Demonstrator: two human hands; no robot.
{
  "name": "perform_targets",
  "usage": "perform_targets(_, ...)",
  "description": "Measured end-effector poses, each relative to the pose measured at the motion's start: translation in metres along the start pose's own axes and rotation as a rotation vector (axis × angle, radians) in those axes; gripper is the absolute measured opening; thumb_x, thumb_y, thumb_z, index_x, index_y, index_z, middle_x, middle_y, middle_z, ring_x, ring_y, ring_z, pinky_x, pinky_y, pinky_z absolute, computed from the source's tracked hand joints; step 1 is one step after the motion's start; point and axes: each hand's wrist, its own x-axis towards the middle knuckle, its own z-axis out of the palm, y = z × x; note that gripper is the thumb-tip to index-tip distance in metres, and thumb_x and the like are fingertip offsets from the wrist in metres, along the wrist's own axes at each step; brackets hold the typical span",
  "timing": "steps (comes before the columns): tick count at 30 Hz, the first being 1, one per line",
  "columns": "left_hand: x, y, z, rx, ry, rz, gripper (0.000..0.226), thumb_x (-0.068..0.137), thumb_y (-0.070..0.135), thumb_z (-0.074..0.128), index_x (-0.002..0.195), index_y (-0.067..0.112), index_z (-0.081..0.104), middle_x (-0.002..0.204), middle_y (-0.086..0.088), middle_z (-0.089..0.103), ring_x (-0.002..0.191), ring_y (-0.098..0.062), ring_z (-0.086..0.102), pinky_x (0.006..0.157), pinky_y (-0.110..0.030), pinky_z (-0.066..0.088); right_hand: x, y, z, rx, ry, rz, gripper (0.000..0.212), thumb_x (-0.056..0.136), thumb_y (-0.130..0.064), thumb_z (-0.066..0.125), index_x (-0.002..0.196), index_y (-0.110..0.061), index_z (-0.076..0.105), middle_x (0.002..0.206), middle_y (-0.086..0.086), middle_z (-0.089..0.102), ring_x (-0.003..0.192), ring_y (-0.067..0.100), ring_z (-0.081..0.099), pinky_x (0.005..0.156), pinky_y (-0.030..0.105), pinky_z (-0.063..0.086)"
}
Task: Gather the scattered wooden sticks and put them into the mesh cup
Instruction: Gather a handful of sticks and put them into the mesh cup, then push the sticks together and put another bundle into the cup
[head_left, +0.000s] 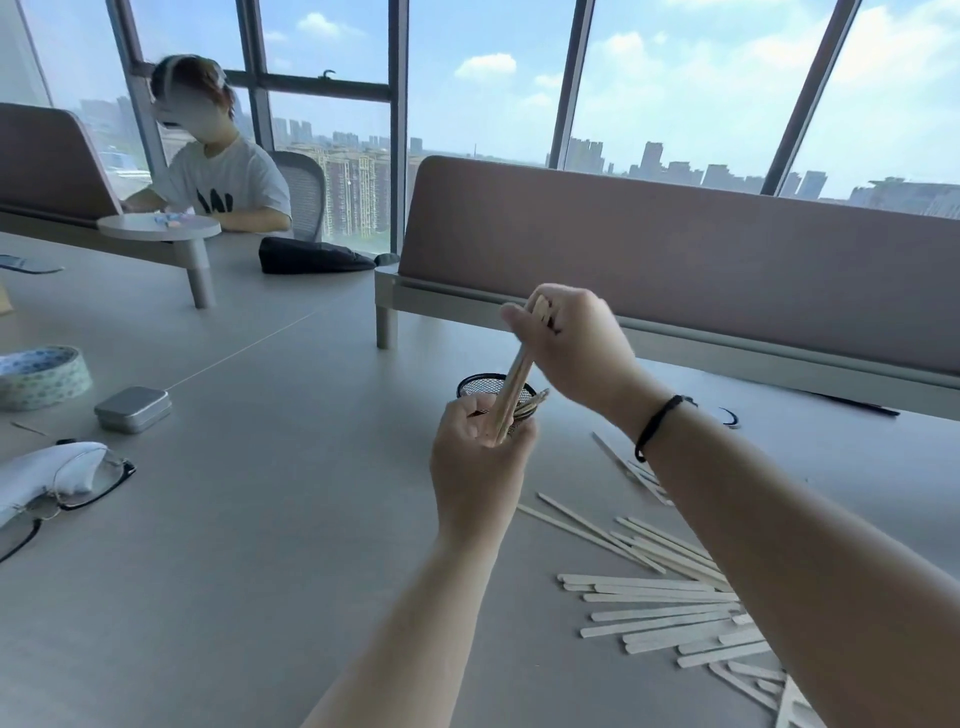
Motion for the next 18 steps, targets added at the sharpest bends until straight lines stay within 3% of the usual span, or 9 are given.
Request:
perform_targets(2,0.001,-0.002,0.000,-0.040,0.012,-0.059,0.033,0.080,0.019,0.079,0.105,0.024,0.058,0.088,0.006,0.073,0.079,-0.004,0.070,0.068,-0.020,0.054,0.013,-0.002,-0.010,0.037,0.183,0.012,0.037,0.096,-0.031,0.059,0.068,-0.009,0.051,0.049,-0.005,0.046,0.039,0.005,0.040,0.040,0.014,0.031)
perform_targets(4,0.001,0.000,0.001,-0.017,0.053,-0.082,0.026,0.084,0.019,0.073,0.103,0.022,0.056,0.089,0.002,0.070,0.083,-0.014,0.069,0.071,-0.027,0.054,0.023,0.000,-0.012,0.053,0.304,0.022,0.037,0.097,-0.032,0.058,0.068,-0.011,0.048,0.050,-0.005,0.048,0.041,0.003,0.045,0.042,0.014,0.032)
perform_targets(6,0.001,0.000,0.002,0.006,0.081,-0.099,0.018,0.086,0.017,0.067,0.097,0.019,0.054,0.086,0.001,0.065,0.079,-0.019,0.063,0.067,-0.030,0.049,0.025,0.006,-0.003,0.025,0.243,0.063,0.038,0.096,-0.036,0.059,0.071,-0.009,0.051,0.055,-0.002,0.055,0.047,0.006,0.052,0.045,0.019,0.039)
perform_targets(8,0.001,-0.001,0.002,0.021,0.099,-0.098,0.015,0.086,0.012,0.063,0.088,0.017,0.049,0.077,0.004,0.054,0.070,-0.020,0.053,0.062,-0.030,0.041,0.022,0.019,0.010,-0.039,0.030,0.134,0.036,0.094,-0.043,0.060,0.084,-0.009,0.059,0.062,-0.001,0.063,0.060,0.018,0.063,0.054,0.029,0.049)
perform_targets(10,0.001,-0.001,0.003,0.048,0.111,-0.080,0.017,0.085,0.009,0.060,0.082,0.016,0.044,0.073,0.004,0.046,0.066,-0.020,0.046,0.060,-0.031,0.037,0.014,0.031,0.015,-0.119,-0.104,0.166,0.037,0.090,-0.052,0.061,0.096,-0.015,0.062,0.065,-0.009,0.060,0.064,0.013,0.060,0.059,0.030,0.048)
perform_targets(13,-0.001,-0.003,0.003,0.120,0.075,0.002,0.014,0.085,0.010,0.059,0.083,0.014,0.046,0.074,0.002,0.049,0.068,-0.020,0.047,0.060,-0.033,0.039,-0.002,0.046,-0.002,-0.138,-0.035,0.175,0.030,0.092,-0.051,0.059,0.099,-0.022,0.061,0.060,-0.016,0.047,0.057,-0.002,0.044,0.053,0.027,0.035)
perform_targets(18,-0.021,-0.013,0.011,0.312,-0.208,0.277,0.015,0.089,0.033,0.066,0.092,0.025,0.054,0.079,0.007,0.062,0.074,-0.009,0.058,0.065,-0.022,0.045,-0.054,0.098,-0.053,-0.186,0.035,0.300,0.014,0.091,-0.041,0.062,0.097,-0.028,0.060,0.052,-0.006,0.058,0.053,0.006,0.052,0.052,0.026,0.032)
